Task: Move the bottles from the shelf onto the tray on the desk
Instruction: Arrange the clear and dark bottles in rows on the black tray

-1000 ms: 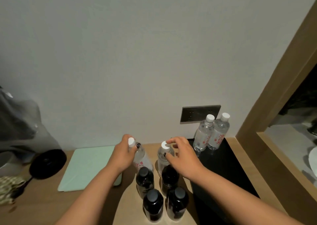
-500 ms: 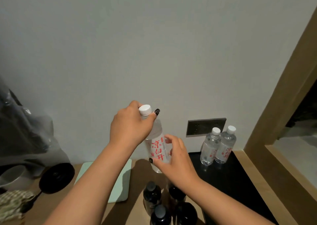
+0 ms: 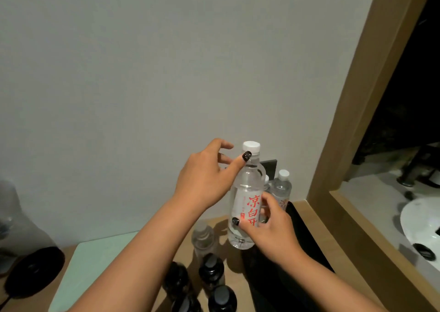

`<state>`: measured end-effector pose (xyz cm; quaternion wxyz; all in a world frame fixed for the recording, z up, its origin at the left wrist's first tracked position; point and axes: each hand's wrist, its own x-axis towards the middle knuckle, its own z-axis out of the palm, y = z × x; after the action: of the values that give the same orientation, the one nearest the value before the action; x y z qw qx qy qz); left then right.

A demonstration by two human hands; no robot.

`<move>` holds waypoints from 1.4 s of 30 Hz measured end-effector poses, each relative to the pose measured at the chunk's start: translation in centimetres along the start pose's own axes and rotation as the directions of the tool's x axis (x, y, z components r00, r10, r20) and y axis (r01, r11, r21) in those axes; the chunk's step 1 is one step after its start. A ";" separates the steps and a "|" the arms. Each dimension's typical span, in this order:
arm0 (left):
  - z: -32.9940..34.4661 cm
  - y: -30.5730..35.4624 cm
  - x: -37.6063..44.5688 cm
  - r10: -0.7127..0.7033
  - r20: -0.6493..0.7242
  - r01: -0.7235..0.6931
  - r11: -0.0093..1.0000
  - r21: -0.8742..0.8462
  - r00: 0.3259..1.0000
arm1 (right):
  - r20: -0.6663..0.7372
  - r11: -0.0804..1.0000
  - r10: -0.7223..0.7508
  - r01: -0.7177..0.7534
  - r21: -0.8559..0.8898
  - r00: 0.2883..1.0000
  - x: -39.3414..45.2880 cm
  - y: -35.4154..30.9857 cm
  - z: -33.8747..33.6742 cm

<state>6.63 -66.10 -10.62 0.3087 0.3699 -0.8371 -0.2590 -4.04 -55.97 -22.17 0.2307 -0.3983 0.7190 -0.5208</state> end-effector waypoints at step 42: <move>9.1 -14.6 -1.7 -0.374 0.378 0.151 0.851 0.503 0.847 | -0.065 0.923 0.373 -0.377 -0.071 0.926 3.9 17.5 -0.4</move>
<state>7.75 -71.55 -26.96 -0.0344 0.4731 -0.8623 -0.1771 -12.42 -56.45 -38.07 0.2913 -0.2495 0.8083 -0.4467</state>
